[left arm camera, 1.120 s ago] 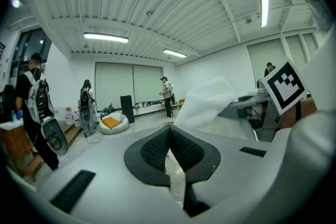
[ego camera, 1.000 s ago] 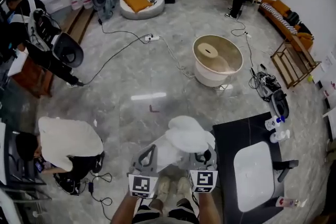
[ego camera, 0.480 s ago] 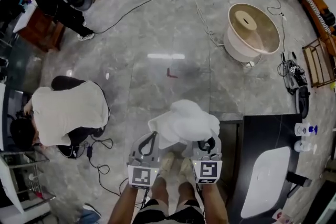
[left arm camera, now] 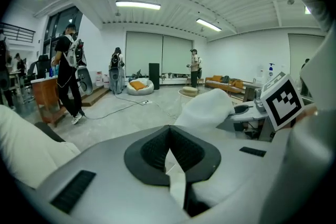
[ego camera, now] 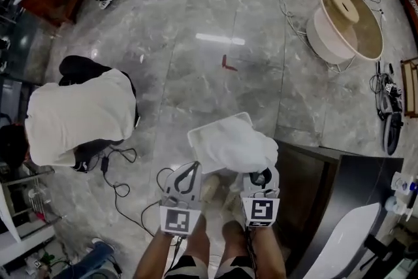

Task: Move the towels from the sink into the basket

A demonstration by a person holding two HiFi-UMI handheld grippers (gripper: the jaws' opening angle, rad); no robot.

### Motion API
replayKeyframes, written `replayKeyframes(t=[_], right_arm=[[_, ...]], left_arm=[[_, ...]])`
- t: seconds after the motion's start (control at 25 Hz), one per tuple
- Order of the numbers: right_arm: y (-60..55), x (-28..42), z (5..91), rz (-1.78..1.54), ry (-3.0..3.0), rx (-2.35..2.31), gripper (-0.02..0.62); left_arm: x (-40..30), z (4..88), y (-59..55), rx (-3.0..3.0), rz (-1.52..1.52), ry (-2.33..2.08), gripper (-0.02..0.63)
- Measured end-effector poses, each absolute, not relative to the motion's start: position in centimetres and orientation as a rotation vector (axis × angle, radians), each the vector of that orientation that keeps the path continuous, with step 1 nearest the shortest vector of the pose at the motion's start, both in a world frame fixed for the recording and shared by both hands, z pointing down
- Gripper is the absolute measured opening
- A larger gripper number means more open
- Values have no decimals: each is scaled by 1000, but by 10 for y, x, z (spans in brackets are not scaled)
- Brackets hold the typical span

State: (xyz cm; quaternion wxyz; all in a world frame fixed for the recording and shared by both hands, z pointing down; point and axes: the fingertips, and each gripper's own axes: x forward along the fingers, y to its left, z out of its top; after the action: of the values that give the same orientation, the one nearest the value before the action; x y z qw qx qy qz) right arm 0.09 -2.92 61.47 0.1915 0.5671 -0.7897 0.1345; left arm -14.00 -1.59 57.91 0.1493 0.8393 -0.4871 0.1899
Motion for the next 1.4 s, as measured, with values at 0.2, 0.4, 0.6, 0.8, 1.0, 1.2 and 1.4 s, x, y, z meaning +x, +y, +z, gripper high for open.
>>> replayKeyframes(t=[0.2, 0.4, 0.6, 0.8, 1.0, 1.2, 1.4], right_arm=[[-26, -4, 689, 415, -2213, 1527, 129], [-22, -11, 762, 460, -2210, 1461, 129], [-23, -20, 832, 484, -2200, 1409, 130], [-21, -30, 899, 515, -2191, 1385, 130], [-16, -32, 954, 556, -2168, 1386, 130], [-17, -36, 980, 581, -2159, 1377, 132], [-15, -41, 987, 607, -2157, 1336, 151]], left_arm=[[-147, 646, -6, 2331, 581, -1395, 9], [-151, 712, 0, 2278, 596, -1393, 9], [-151, 773, 2, 2263, 614, -1375, 9], [-161, 823, 7, 2227, 619, -1378, 9], [-171, 864, 18, 2177, 625, -1389, 9], [-175, 883, 19, 2163, 633, -1385, 9], [-175, 881, 17, 2148, 622, -1388, 9]])
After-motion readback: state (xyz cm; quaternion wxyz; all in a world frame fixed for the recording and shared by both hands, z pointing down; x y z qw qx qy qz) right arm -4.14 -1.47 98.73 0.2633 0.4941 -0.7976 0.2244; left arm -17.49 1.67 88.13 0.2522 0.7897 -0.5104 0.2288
